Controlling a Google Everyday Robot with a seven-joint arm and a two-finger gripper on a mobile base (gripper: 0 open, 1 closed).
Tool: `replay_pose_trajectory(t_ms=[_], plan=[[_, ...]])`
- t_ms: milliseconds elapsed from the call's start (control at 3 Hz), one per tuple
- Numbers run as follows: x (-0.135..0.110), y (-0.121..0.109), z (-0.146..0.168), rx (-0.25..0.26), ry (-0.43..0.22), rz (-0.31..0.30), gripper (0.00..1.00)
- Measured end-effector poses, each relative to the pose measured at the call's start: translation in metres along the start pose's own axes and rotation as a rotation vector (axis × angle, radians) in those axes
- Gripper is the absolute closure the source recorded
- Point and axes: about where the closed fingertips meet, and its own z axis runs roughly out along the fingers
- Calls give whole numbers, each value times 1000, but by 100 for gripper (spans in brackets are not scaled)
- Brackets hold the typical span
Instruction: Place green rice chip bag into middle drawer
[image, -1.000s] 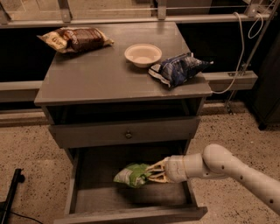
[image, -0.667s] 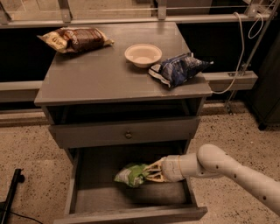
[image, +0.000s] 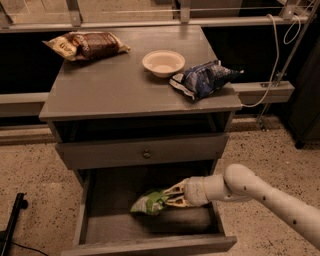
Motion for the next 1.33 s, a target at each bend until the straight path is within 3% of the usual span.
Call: replay_pose_trajectory(t_ms=[333,667,1000,1333], plan=[[0,0,0,0,0,0,11],[-5,0,-6,7,2,-12,0],[-3,16,-39,16,127,35,0],[-18,15,-41,10,179,53,0]])
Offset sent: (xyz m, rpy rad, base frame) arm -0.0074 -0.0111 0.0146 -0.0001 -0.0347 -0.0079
